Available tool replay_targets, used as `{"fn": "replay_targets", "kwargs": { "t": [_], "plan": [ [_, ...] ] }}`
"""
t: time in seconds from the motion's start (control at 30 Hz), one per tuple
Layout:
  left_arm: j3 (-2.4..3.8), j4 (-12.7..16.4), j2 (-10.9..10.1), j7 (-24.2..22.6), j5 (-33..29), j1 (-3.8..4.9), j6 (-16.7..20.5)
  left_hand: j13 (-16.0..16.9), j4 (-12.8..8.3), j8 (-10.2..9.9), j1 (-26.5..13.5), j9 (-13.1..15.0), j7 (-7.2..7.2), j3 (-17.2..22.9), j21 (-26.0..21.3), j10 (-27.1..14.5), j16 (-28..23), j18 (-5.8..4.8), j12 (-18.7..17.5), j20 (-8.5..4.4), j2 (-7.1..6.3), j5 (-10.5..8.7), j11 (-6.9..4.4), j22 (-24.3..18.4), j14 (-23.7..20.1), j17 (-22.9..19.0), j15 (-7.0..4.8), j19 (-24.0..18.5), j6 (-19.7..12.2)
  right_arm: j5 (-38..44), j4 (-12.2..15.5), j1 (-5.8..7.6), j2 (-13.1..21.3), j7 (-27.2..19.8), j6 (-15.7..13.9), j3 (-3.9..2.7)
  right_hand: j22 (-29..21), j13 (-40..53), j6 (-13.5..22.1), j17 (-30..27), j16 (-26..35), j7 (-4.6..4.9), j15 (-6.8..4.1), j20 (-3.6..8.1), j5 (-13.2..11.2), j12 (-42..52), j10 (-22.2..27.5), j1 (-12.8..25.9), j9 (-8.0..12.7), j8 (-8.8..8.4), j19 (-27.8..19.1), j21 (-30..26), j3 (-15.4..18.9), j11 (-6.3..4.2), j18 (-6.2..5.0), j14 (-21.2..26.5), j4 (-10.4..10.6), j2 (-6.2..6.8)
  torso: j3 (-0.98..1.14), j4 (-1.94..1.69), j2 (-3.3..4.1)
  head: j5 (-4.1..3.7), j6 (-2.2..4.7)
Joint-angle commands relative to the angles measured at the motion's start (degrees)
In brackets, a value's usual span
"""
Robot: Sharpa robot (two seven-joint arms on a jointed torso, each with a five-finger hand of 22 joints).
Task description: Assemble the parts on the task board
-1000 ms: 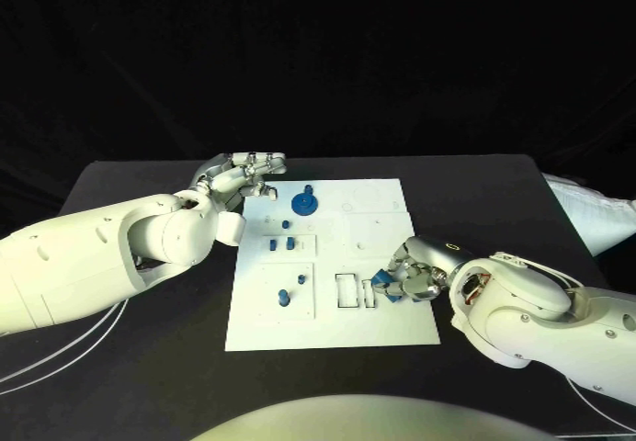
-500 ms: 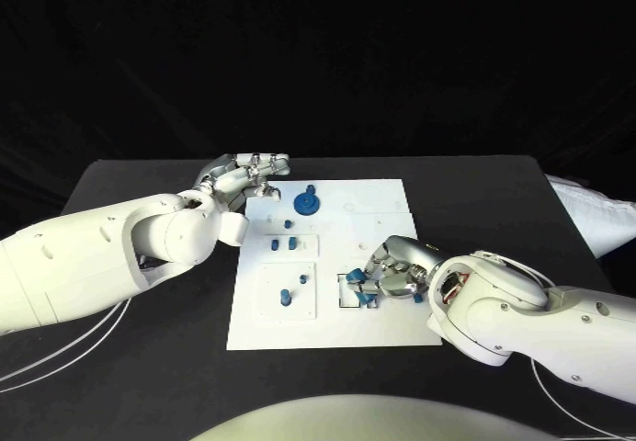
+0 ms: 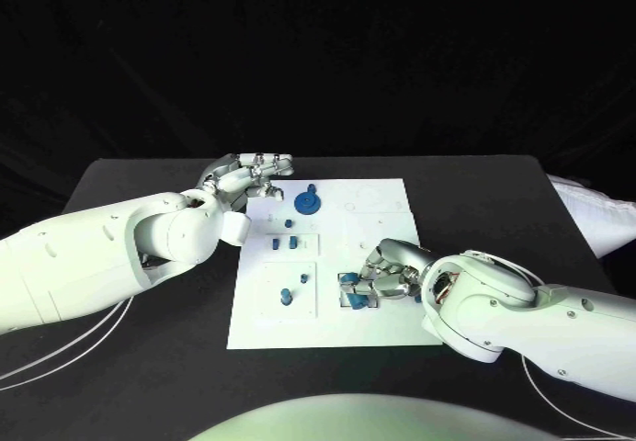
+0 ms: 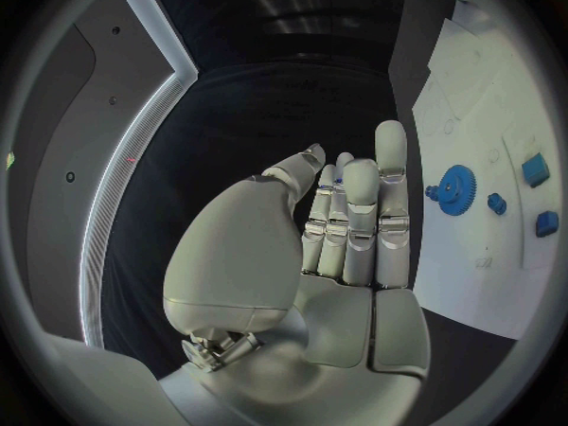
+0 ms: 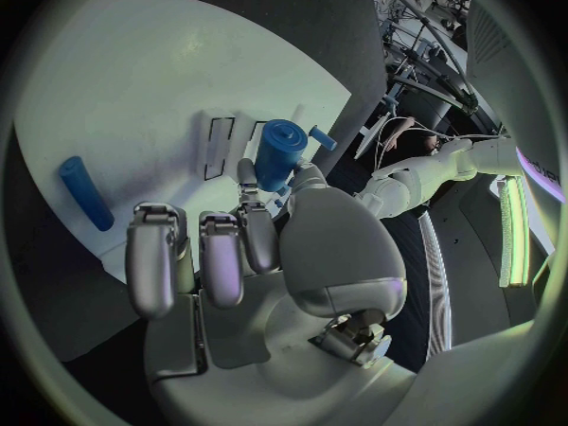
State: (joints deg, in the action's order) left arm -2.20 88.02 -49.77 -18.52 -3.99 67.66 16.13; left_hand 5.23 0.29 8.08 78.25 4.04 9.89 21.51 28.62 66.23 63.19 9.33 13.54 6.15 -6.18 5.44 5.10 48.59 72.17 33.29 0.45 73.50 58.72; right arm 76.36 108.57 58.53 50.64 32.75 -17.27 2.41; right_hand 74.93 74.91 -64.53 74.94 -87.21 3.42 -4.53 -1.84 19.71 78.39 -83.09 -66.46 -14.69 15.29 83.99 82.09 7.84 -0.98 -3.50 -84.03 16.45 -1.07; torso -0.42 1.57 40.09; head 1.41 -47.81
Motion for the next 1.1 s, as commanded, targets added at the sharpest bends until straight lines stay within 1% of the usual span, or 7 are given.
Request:
{"fn": "replay_targets", "kwargs": {
  "t": [0.03,0.2,0.33,0.4,0.67,0.93,1.1],
  "plan": [
    [0.04,0.2,0.0,0.0,0.7,-0.01,-1.3,0.1,0.1,0.3,0.0,0.0,-0.18,-0.3,-0.4,-0.2,0.1,1.09,0.3,-0.16,0.41,-0.13,0.07,-0.1,-0.1,0.0,-0.09,0.1,-0.3,1.5,-0.1,-0.14,0.1,1.2,1.9,0.1,0.1,4.2,-0.6,9.6,0.1,-0.4,-0.42,0.68,-1.5,0.6,-0.4,0.9,-0.7,0.68,0.7,0.0,0.8,-0.21,0.33,-4.9,-0.1,0.06,0.03,0.07,0.05,0.03,-0.01],
    [0.04,0.2,0.0,0.1,0.7,-0.01,-1.4,0.1,0.0,0.3,0.1,0.0,-0.16,-0.3,-0.4,-0.3,0.0,1.08,0.4,-0.16,0.42,-0.12,0.09,-0.1,-0.2,-0.1,-0.09,0.1,-0.3,2.2,-0.1,-0.15,0.0,1.4,2.1,0.1,0.0,4.4,-0.5,9.5,0.2,-0.56,-0.57,0.86,-4.1,0.5,-0.5,1.4,-1.5,1.27,0.7,0.0,1.9,-0.36,0.32,-4.9,0.0,-0.07,0.01,0.06,0.0,0.06,0.0],
    [0.04,0.2,0.0,0.2,0.8,-0.01,-1.5,0.1,0.1,0.3,0.1,0.0,-0.14,-0.4,-0.4,-0.3,0.0,1.08,0.4,-0.16,0.4,-0.13,0.11,-0.1,-0.2,-0.2,-0.08,0.1,-0.3,3.2,-0.1,-0.15,0.1,1.5,2.2,0.1,0.0,4.5,-0.1,9.4,0.2,-0.58,-0.61,0.91,-7.4,0.3,-0.4,2.3,-2.3,1.72,0.7,-0.1,3.3,-0.39,0.32,-4.9,0.0,-0.32,0.0,0.03,0.02,0.07,0.0],
    [0.04,0.2,0.0,0.3,0.8,-0.01,-1.5,0.1,0.1,0.3,0.1,0.0,-0.14,-0.4,-0.4,-0.3,0.0,1.08,0.4,-0.16,0.4,-0.13,0.11,-0.1,-0.2,-0.2,-0.08,0.1,-0.3,3.6,-0.1,-0.15,0.1,1.6,2.2,0.1,-0.1,4.5,0.0,9.4,0.2,-0.58,-0.61,0.92,-8.0,0.2,-0.4,2.5,-2.5,1.83,0.7,-0.2,3.6,-0.39,0.31,-4.9,0.0,-0.31,-0.01,0.03,0.02,0.05,-0.03],
    [0.04,0.2,0.0,0.4,0.8,-0.01,-1.6,0.1,0.1,0.3,0.1,0.0,-0.14,-0.4,-0.4,-0.3,0.0,1.08,0.4,-0.16,0.4,-0.13,0.11,-0.1,-0.2,-0.2,-0.08,0.1,-0.3,5.1,0.0,-0.15,0.3,1.7,1.9,0.1,-0.3,4.2,0.3,9.2,0.3,-0.53,-0.58,0.9,-9.1,-0.2,-0.2,2.8,-2.9,1.99,0.6,-0.3,4.5,-0.34,0.27,-4.9,0.0,-0.03,0.01,0.05,0.03,0.03,-0.1],
    [0.04,0.2,-0.1,0.6,0.8,-0.01,-1.8,0.1,0.1,0.4,0.0,0.0,-0.11,-0.5,-0.4,-0.4,0.0,1.07,0.4,-0.15,0.39,-0.15,0.14,-0.1,-0.2,-0.2,-0.06,0.1,-0.4,5.9,0.5,-0.16,0.3,1.6,1.4,0.1,-0.4,4.3,0.4,9.1,0.4,-0.52,-0.57,0.9,-9.3,-0.2,-0.2,2.7,-3.1,2.05,0.5,-0.4,4.7,-0.33,0.25,-4.8,-0.1,0.1,0.02,0.04,0.04,0.11,-0.13],
    [0.04,0.2,-0.1,0.7,0.8,-0.01,-1.9,0.1,0.1,0.4,0.0,0.0,-0.11,-0.5,-0.4,-0.4,0.0,1.07,0.4,-0.15,0.39,-0.15,0.14,-0.1,-0.2,-0.2,-0.06,0.1,-0.4,6.0,0.7,-0.17,0.3,1.5,1.9,0.1,-0.3,4.8,0.6,9.1,0.4,-0.63,-0.66,0.97,-8.3,0.0,-0.4,-1.5,-3.8,2.55,0.6,-0.4,4.0,-0.44,0.26,-4.8,-2.5,-0.39,0.03,0.04,0.01,0.16,-0.15]
  ]
}}
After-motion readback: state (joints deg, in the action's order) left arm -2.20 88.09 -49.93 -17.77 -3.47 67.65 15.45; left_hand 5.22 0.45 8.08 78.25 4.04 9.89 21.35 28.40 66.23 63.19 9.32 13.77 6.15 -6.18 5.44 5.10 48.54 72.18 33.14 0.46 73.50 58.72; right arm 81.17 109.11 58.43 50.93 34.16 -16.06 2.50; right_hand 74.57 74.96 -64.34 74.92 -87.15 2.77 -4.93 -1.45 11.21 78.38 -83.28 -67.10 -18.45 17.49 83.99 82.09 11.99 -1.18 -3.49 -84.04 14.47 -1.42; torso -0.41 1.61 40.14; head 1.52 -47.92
